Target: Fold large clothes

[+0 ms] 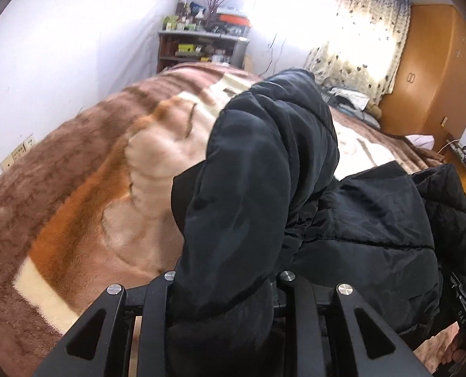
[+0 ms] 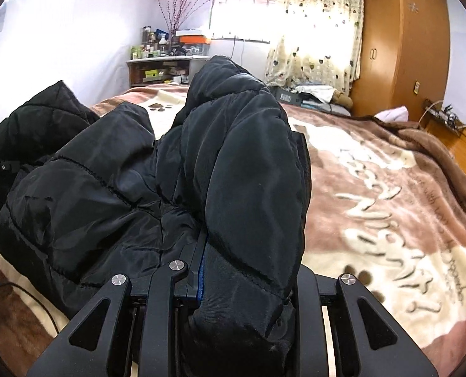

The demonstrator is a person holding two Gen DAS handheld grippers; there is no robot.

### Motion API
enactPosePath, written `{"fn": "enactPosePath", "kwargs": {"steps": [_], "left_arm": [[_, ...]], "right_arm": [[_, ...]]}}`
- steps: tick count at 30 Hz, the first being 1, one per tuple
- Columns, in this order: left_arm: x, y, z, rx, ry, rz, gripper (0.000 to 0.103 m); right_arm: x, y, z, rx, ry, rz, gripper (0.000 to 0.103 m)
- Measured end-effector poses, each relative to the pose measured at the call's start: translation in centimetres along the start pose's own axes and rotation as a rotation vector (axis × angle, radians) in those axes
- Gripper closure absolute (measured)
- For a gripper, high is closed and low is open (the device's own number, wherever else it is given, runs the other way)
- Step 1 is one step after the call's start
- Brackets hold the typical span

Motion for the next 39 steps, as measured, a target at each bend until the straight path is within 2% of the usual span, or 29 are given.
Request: {"fn": "enactPosePath", "kwargs": {"steps": [7,9,13,19,23,25,27,30,33,34,39], "left_arm": [[-2.5,-3.4,1.8,-0.023,0.036,0.057,0.074],[-3.1,-4.2,2.2,-0.028,0.050,0.079,0.070],[-3.9,-5.2,3.0,-0.021,0.066,0.106,0.057],[-4.9,-6.2,4.2,-0.014,0.070,0.137,0.039],[-4.9,-6.3,4.8,0.037,0.057,0.165,0.035],[-4.4,-6.1,5.1,0.041,0.074,0.170,0.034],[-3.5,-5.7,5.1,0.013,0.088,0.162,0.034],[-1.7,-5.2,5.2,0.031,0.088,0.149,0.034],[1.2,-4.5,5.0,0.015,0.110,0.110,0.023],[2.0,-4.4,4.7,0.011,0.107,0.107,0.020],[7.2,-4.6,2.3,-0.073,0.096,0.066,0.019]], "right_arm": [[-1.5,-3.5,-2.8,-0.019,-0.046,0.073,0.077],[-2.3,-3.7,-3.8,-0.021,-0.054,0.086,0.076],[-3.3,-4.5,-4.9,-0.046,-0.066,0.115,0.073],[-3.4,-5.7,-5.3,-0.065,-0.077,0.153,0.065],[-3.3,-5.8,-5.8,-0.095,-0.074,0.177,0.058],[-2.8,-5.5,-6.1,-0.121,-0.076,0.182,0.054],[-2.2,-5.4,-6.6,-0.125,-0.100,0.183,0.044],[-0.8,-5.1,-7.0,-0.137,-0.109,0.177,0.038],[1.5,-4.1,-7.6,-0.128,-0.138,0.137,0.029],[2.4,-3.7,-7.7,-0.128,-0.141,0.124,0.028],[6.0,-3.0,-6.9,-0.145,-0.126,0.119,0.028]]}}
Point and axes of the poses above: each gripper's, at about its wrist camera, not at the fingertips, and x roughly against the way its jaws point, z to its left, y to its top, the point moved 10 cm from there along -x, roughly the way its jaws point, and after that the axes turned 11 degrees about -z, right-handed, at the moved point
